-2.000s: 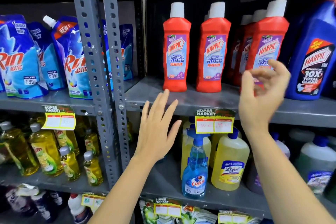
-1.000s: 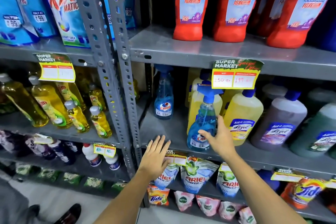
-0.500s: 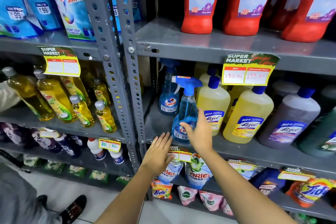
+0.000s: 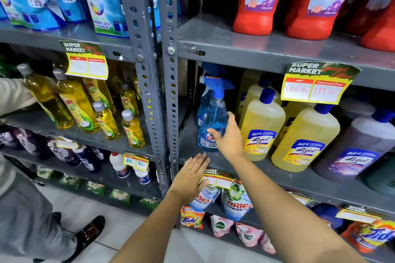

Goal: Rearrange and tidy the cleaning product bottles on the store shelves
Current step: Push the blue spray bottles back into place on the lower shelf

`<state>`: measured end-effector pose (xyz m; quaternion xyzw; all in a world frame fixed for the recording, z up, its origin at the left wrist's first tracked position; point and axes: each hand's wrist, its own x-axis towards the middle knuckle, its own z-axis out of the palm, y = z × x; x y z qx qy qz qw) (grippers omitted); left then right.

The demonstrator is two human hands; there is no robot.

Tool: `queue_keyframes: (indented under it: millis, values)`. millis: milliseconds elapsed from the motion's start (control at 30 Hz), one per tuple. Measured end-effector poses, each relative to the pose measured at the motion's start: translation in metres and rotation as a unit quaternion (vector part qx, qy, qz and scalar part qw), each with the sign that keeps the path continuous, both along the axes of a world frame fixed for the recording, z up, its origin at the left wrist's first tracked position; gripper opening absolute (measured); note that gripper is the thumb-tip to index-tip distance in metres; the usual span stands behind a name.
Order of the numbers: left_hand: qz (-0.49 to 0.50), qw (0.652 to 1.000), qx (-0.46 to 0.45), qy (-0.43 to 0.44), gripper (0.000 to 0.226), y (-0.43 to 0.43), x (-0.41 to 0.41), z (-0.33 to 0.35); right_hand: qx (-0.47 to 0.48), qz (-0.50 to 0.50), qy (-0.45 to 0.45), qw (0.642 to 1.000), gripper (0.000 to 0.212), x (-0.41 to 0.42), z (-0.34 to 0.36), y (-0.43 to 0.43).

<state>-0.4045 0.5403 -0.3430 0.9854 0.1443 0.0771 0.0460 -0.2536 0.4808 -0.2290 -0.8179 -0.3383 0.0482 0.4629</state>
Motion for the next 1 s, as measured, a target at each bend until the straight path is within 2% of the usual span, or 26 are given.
queue_keyframes:
  millis: [200,300,367,467,1000]
  values:
    - [-0.004,1.000,-0.001,-0.001,0.065,0.000,-0.001,-0.001,-0.015,0.053,0.039,0.998,0.073,0.016,0.005,0.004]
    - [-0.006,1.000,0.000,0.008,0.066,0.002,-0.001,-0.002,-0.013,0.100,0.066,0.993,0.083,0.030,0.015,0.005]
    - [-0.005,1.000,0.002,0.010,0.066,0.003,-0.001,-0.003,-0.027,0.116,0.083,0.989,0.077,0.035,0.019,0.007]
    - [-0.001,1.000,0.011,0.017,0.067,0.000,-0.001,-0.004,-0.076,0.114,0.046,0.989,0.060,0.036,0.016,0.010]
    - [0.009,0.999,0.012,0.029,0.071,-0.004,-0.002,-0.001,-0.104,0.115,-0.028,0.987,0.055,0.030,0.019,0.012]
